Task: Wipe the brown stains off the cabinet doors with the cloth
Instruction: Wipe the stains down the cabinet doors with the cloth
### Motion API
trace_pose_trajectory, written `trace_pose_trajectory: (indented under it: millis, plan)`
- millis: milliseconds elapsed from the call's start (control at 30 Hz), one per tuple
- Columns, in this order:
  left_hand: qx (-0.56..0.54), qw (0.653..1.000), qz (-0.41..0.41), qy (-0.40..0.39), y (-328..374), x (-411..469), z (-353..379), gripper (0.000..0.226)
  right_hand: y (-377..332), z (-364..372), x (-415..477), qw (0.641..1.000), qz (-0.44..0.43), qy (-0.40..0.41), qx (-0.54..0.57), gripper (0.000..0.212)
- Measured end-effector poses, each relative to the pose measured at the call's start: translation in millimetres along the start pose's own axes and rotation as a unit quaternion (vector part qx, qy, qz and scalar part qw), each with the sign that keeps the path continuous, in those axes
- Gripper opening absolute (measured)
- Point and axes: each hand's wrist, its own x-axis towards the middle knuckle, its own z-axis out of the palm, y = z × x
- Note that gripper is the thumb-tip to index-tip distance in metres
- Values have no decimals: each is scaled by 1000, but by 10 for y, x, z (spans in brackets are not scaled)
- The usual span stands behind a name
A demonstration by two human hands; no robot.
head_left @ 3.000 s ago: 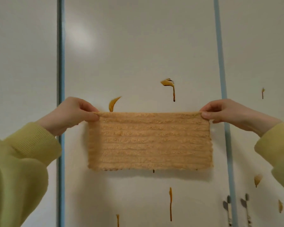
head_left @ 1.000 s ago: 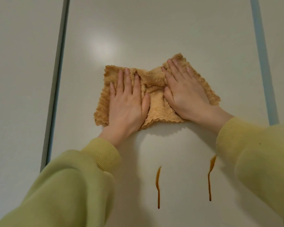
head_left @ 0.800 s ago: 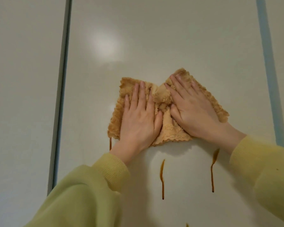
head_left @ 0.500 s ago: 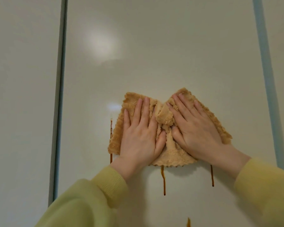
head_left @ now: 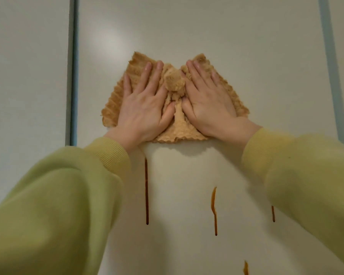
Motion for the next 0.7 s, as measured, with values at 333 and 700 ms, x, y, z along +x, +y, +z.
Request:
trace_pose_trajectory:
  millis: [333, 700]
  plan:
    - [-31, 999, -33, 1, -117, -16, -23, 61, -218, 30, 206, 1000, 25, 15, -4, 57]
    - [-54, 998, -45, -5, 133, -1571, 193, 63, -887, 437, -1032, 998, -54, 31, 3, 58]
